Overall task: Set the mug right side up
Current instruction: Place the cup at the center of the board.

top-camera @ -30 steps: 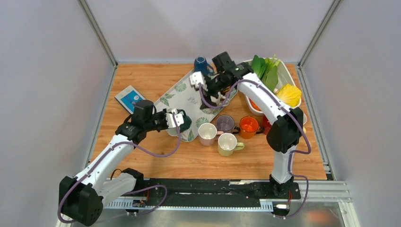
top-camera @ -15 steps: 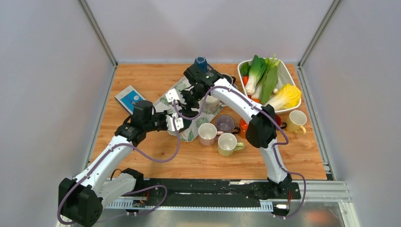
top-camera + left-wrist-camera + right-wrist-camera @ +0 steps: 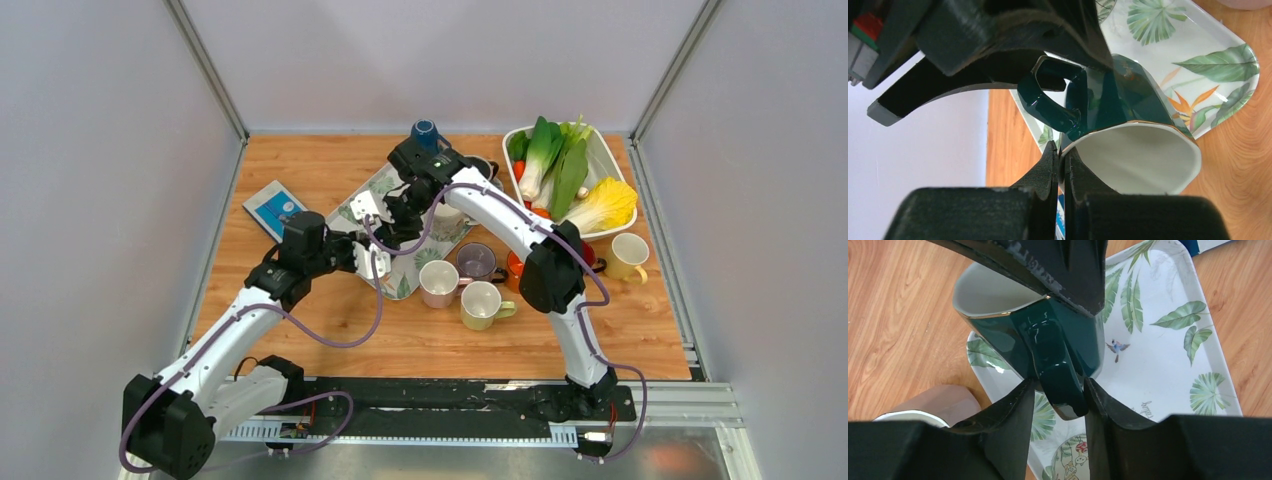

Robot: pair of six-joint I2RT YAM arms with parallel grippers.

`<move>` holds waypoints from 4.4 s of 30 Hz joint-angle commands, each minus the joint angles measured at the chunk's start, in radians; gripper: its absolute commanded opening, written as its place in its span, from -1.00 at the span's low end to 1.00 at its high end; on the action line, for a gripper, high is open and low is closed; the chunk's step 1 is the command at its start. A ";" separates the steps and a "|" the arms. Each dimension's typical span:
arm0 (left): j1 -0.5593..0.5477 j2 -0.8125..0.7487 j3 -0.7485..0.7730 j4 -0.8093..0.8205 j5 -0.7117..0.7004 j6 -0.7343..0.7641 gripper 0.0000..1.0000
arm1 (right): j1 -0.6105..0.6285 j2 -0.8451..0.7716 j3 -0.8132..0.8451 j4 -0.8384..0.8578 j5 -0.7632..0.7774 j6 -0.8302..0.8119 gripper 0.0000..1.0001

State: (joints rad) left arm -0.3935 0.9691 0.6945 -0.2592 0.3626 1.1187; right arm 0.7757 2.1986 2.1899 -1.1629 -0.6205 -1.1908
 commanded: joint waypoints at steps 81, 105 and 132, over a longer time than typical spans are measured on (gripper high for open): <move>0.207 0.368 0.307 -0.179 0.252 -0.780 -1.00 | 0.004 -0.157 -0.443 0.567 -0.046 0.126 -0.03; 0.221 0.335 0.457 -0.197 0.092 -0.828 0.43 | 0.011 -0.174 -0.446 0.712 0.035 0.253 -1.00; 0.367 0.272 0.561 0.046 0.394 -1.081 0.43 | -0.270 -0.624 -0.726 0.802 -0.159 0.517 -1.00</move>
State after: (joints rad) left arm -0.0303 1.2457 1.2499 -0.2714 0.7433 0.0639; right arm 0.5453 1.7576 1.5059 -0.4694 -0.6746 -0.7460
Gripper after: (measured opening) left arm 0.719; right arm 0.199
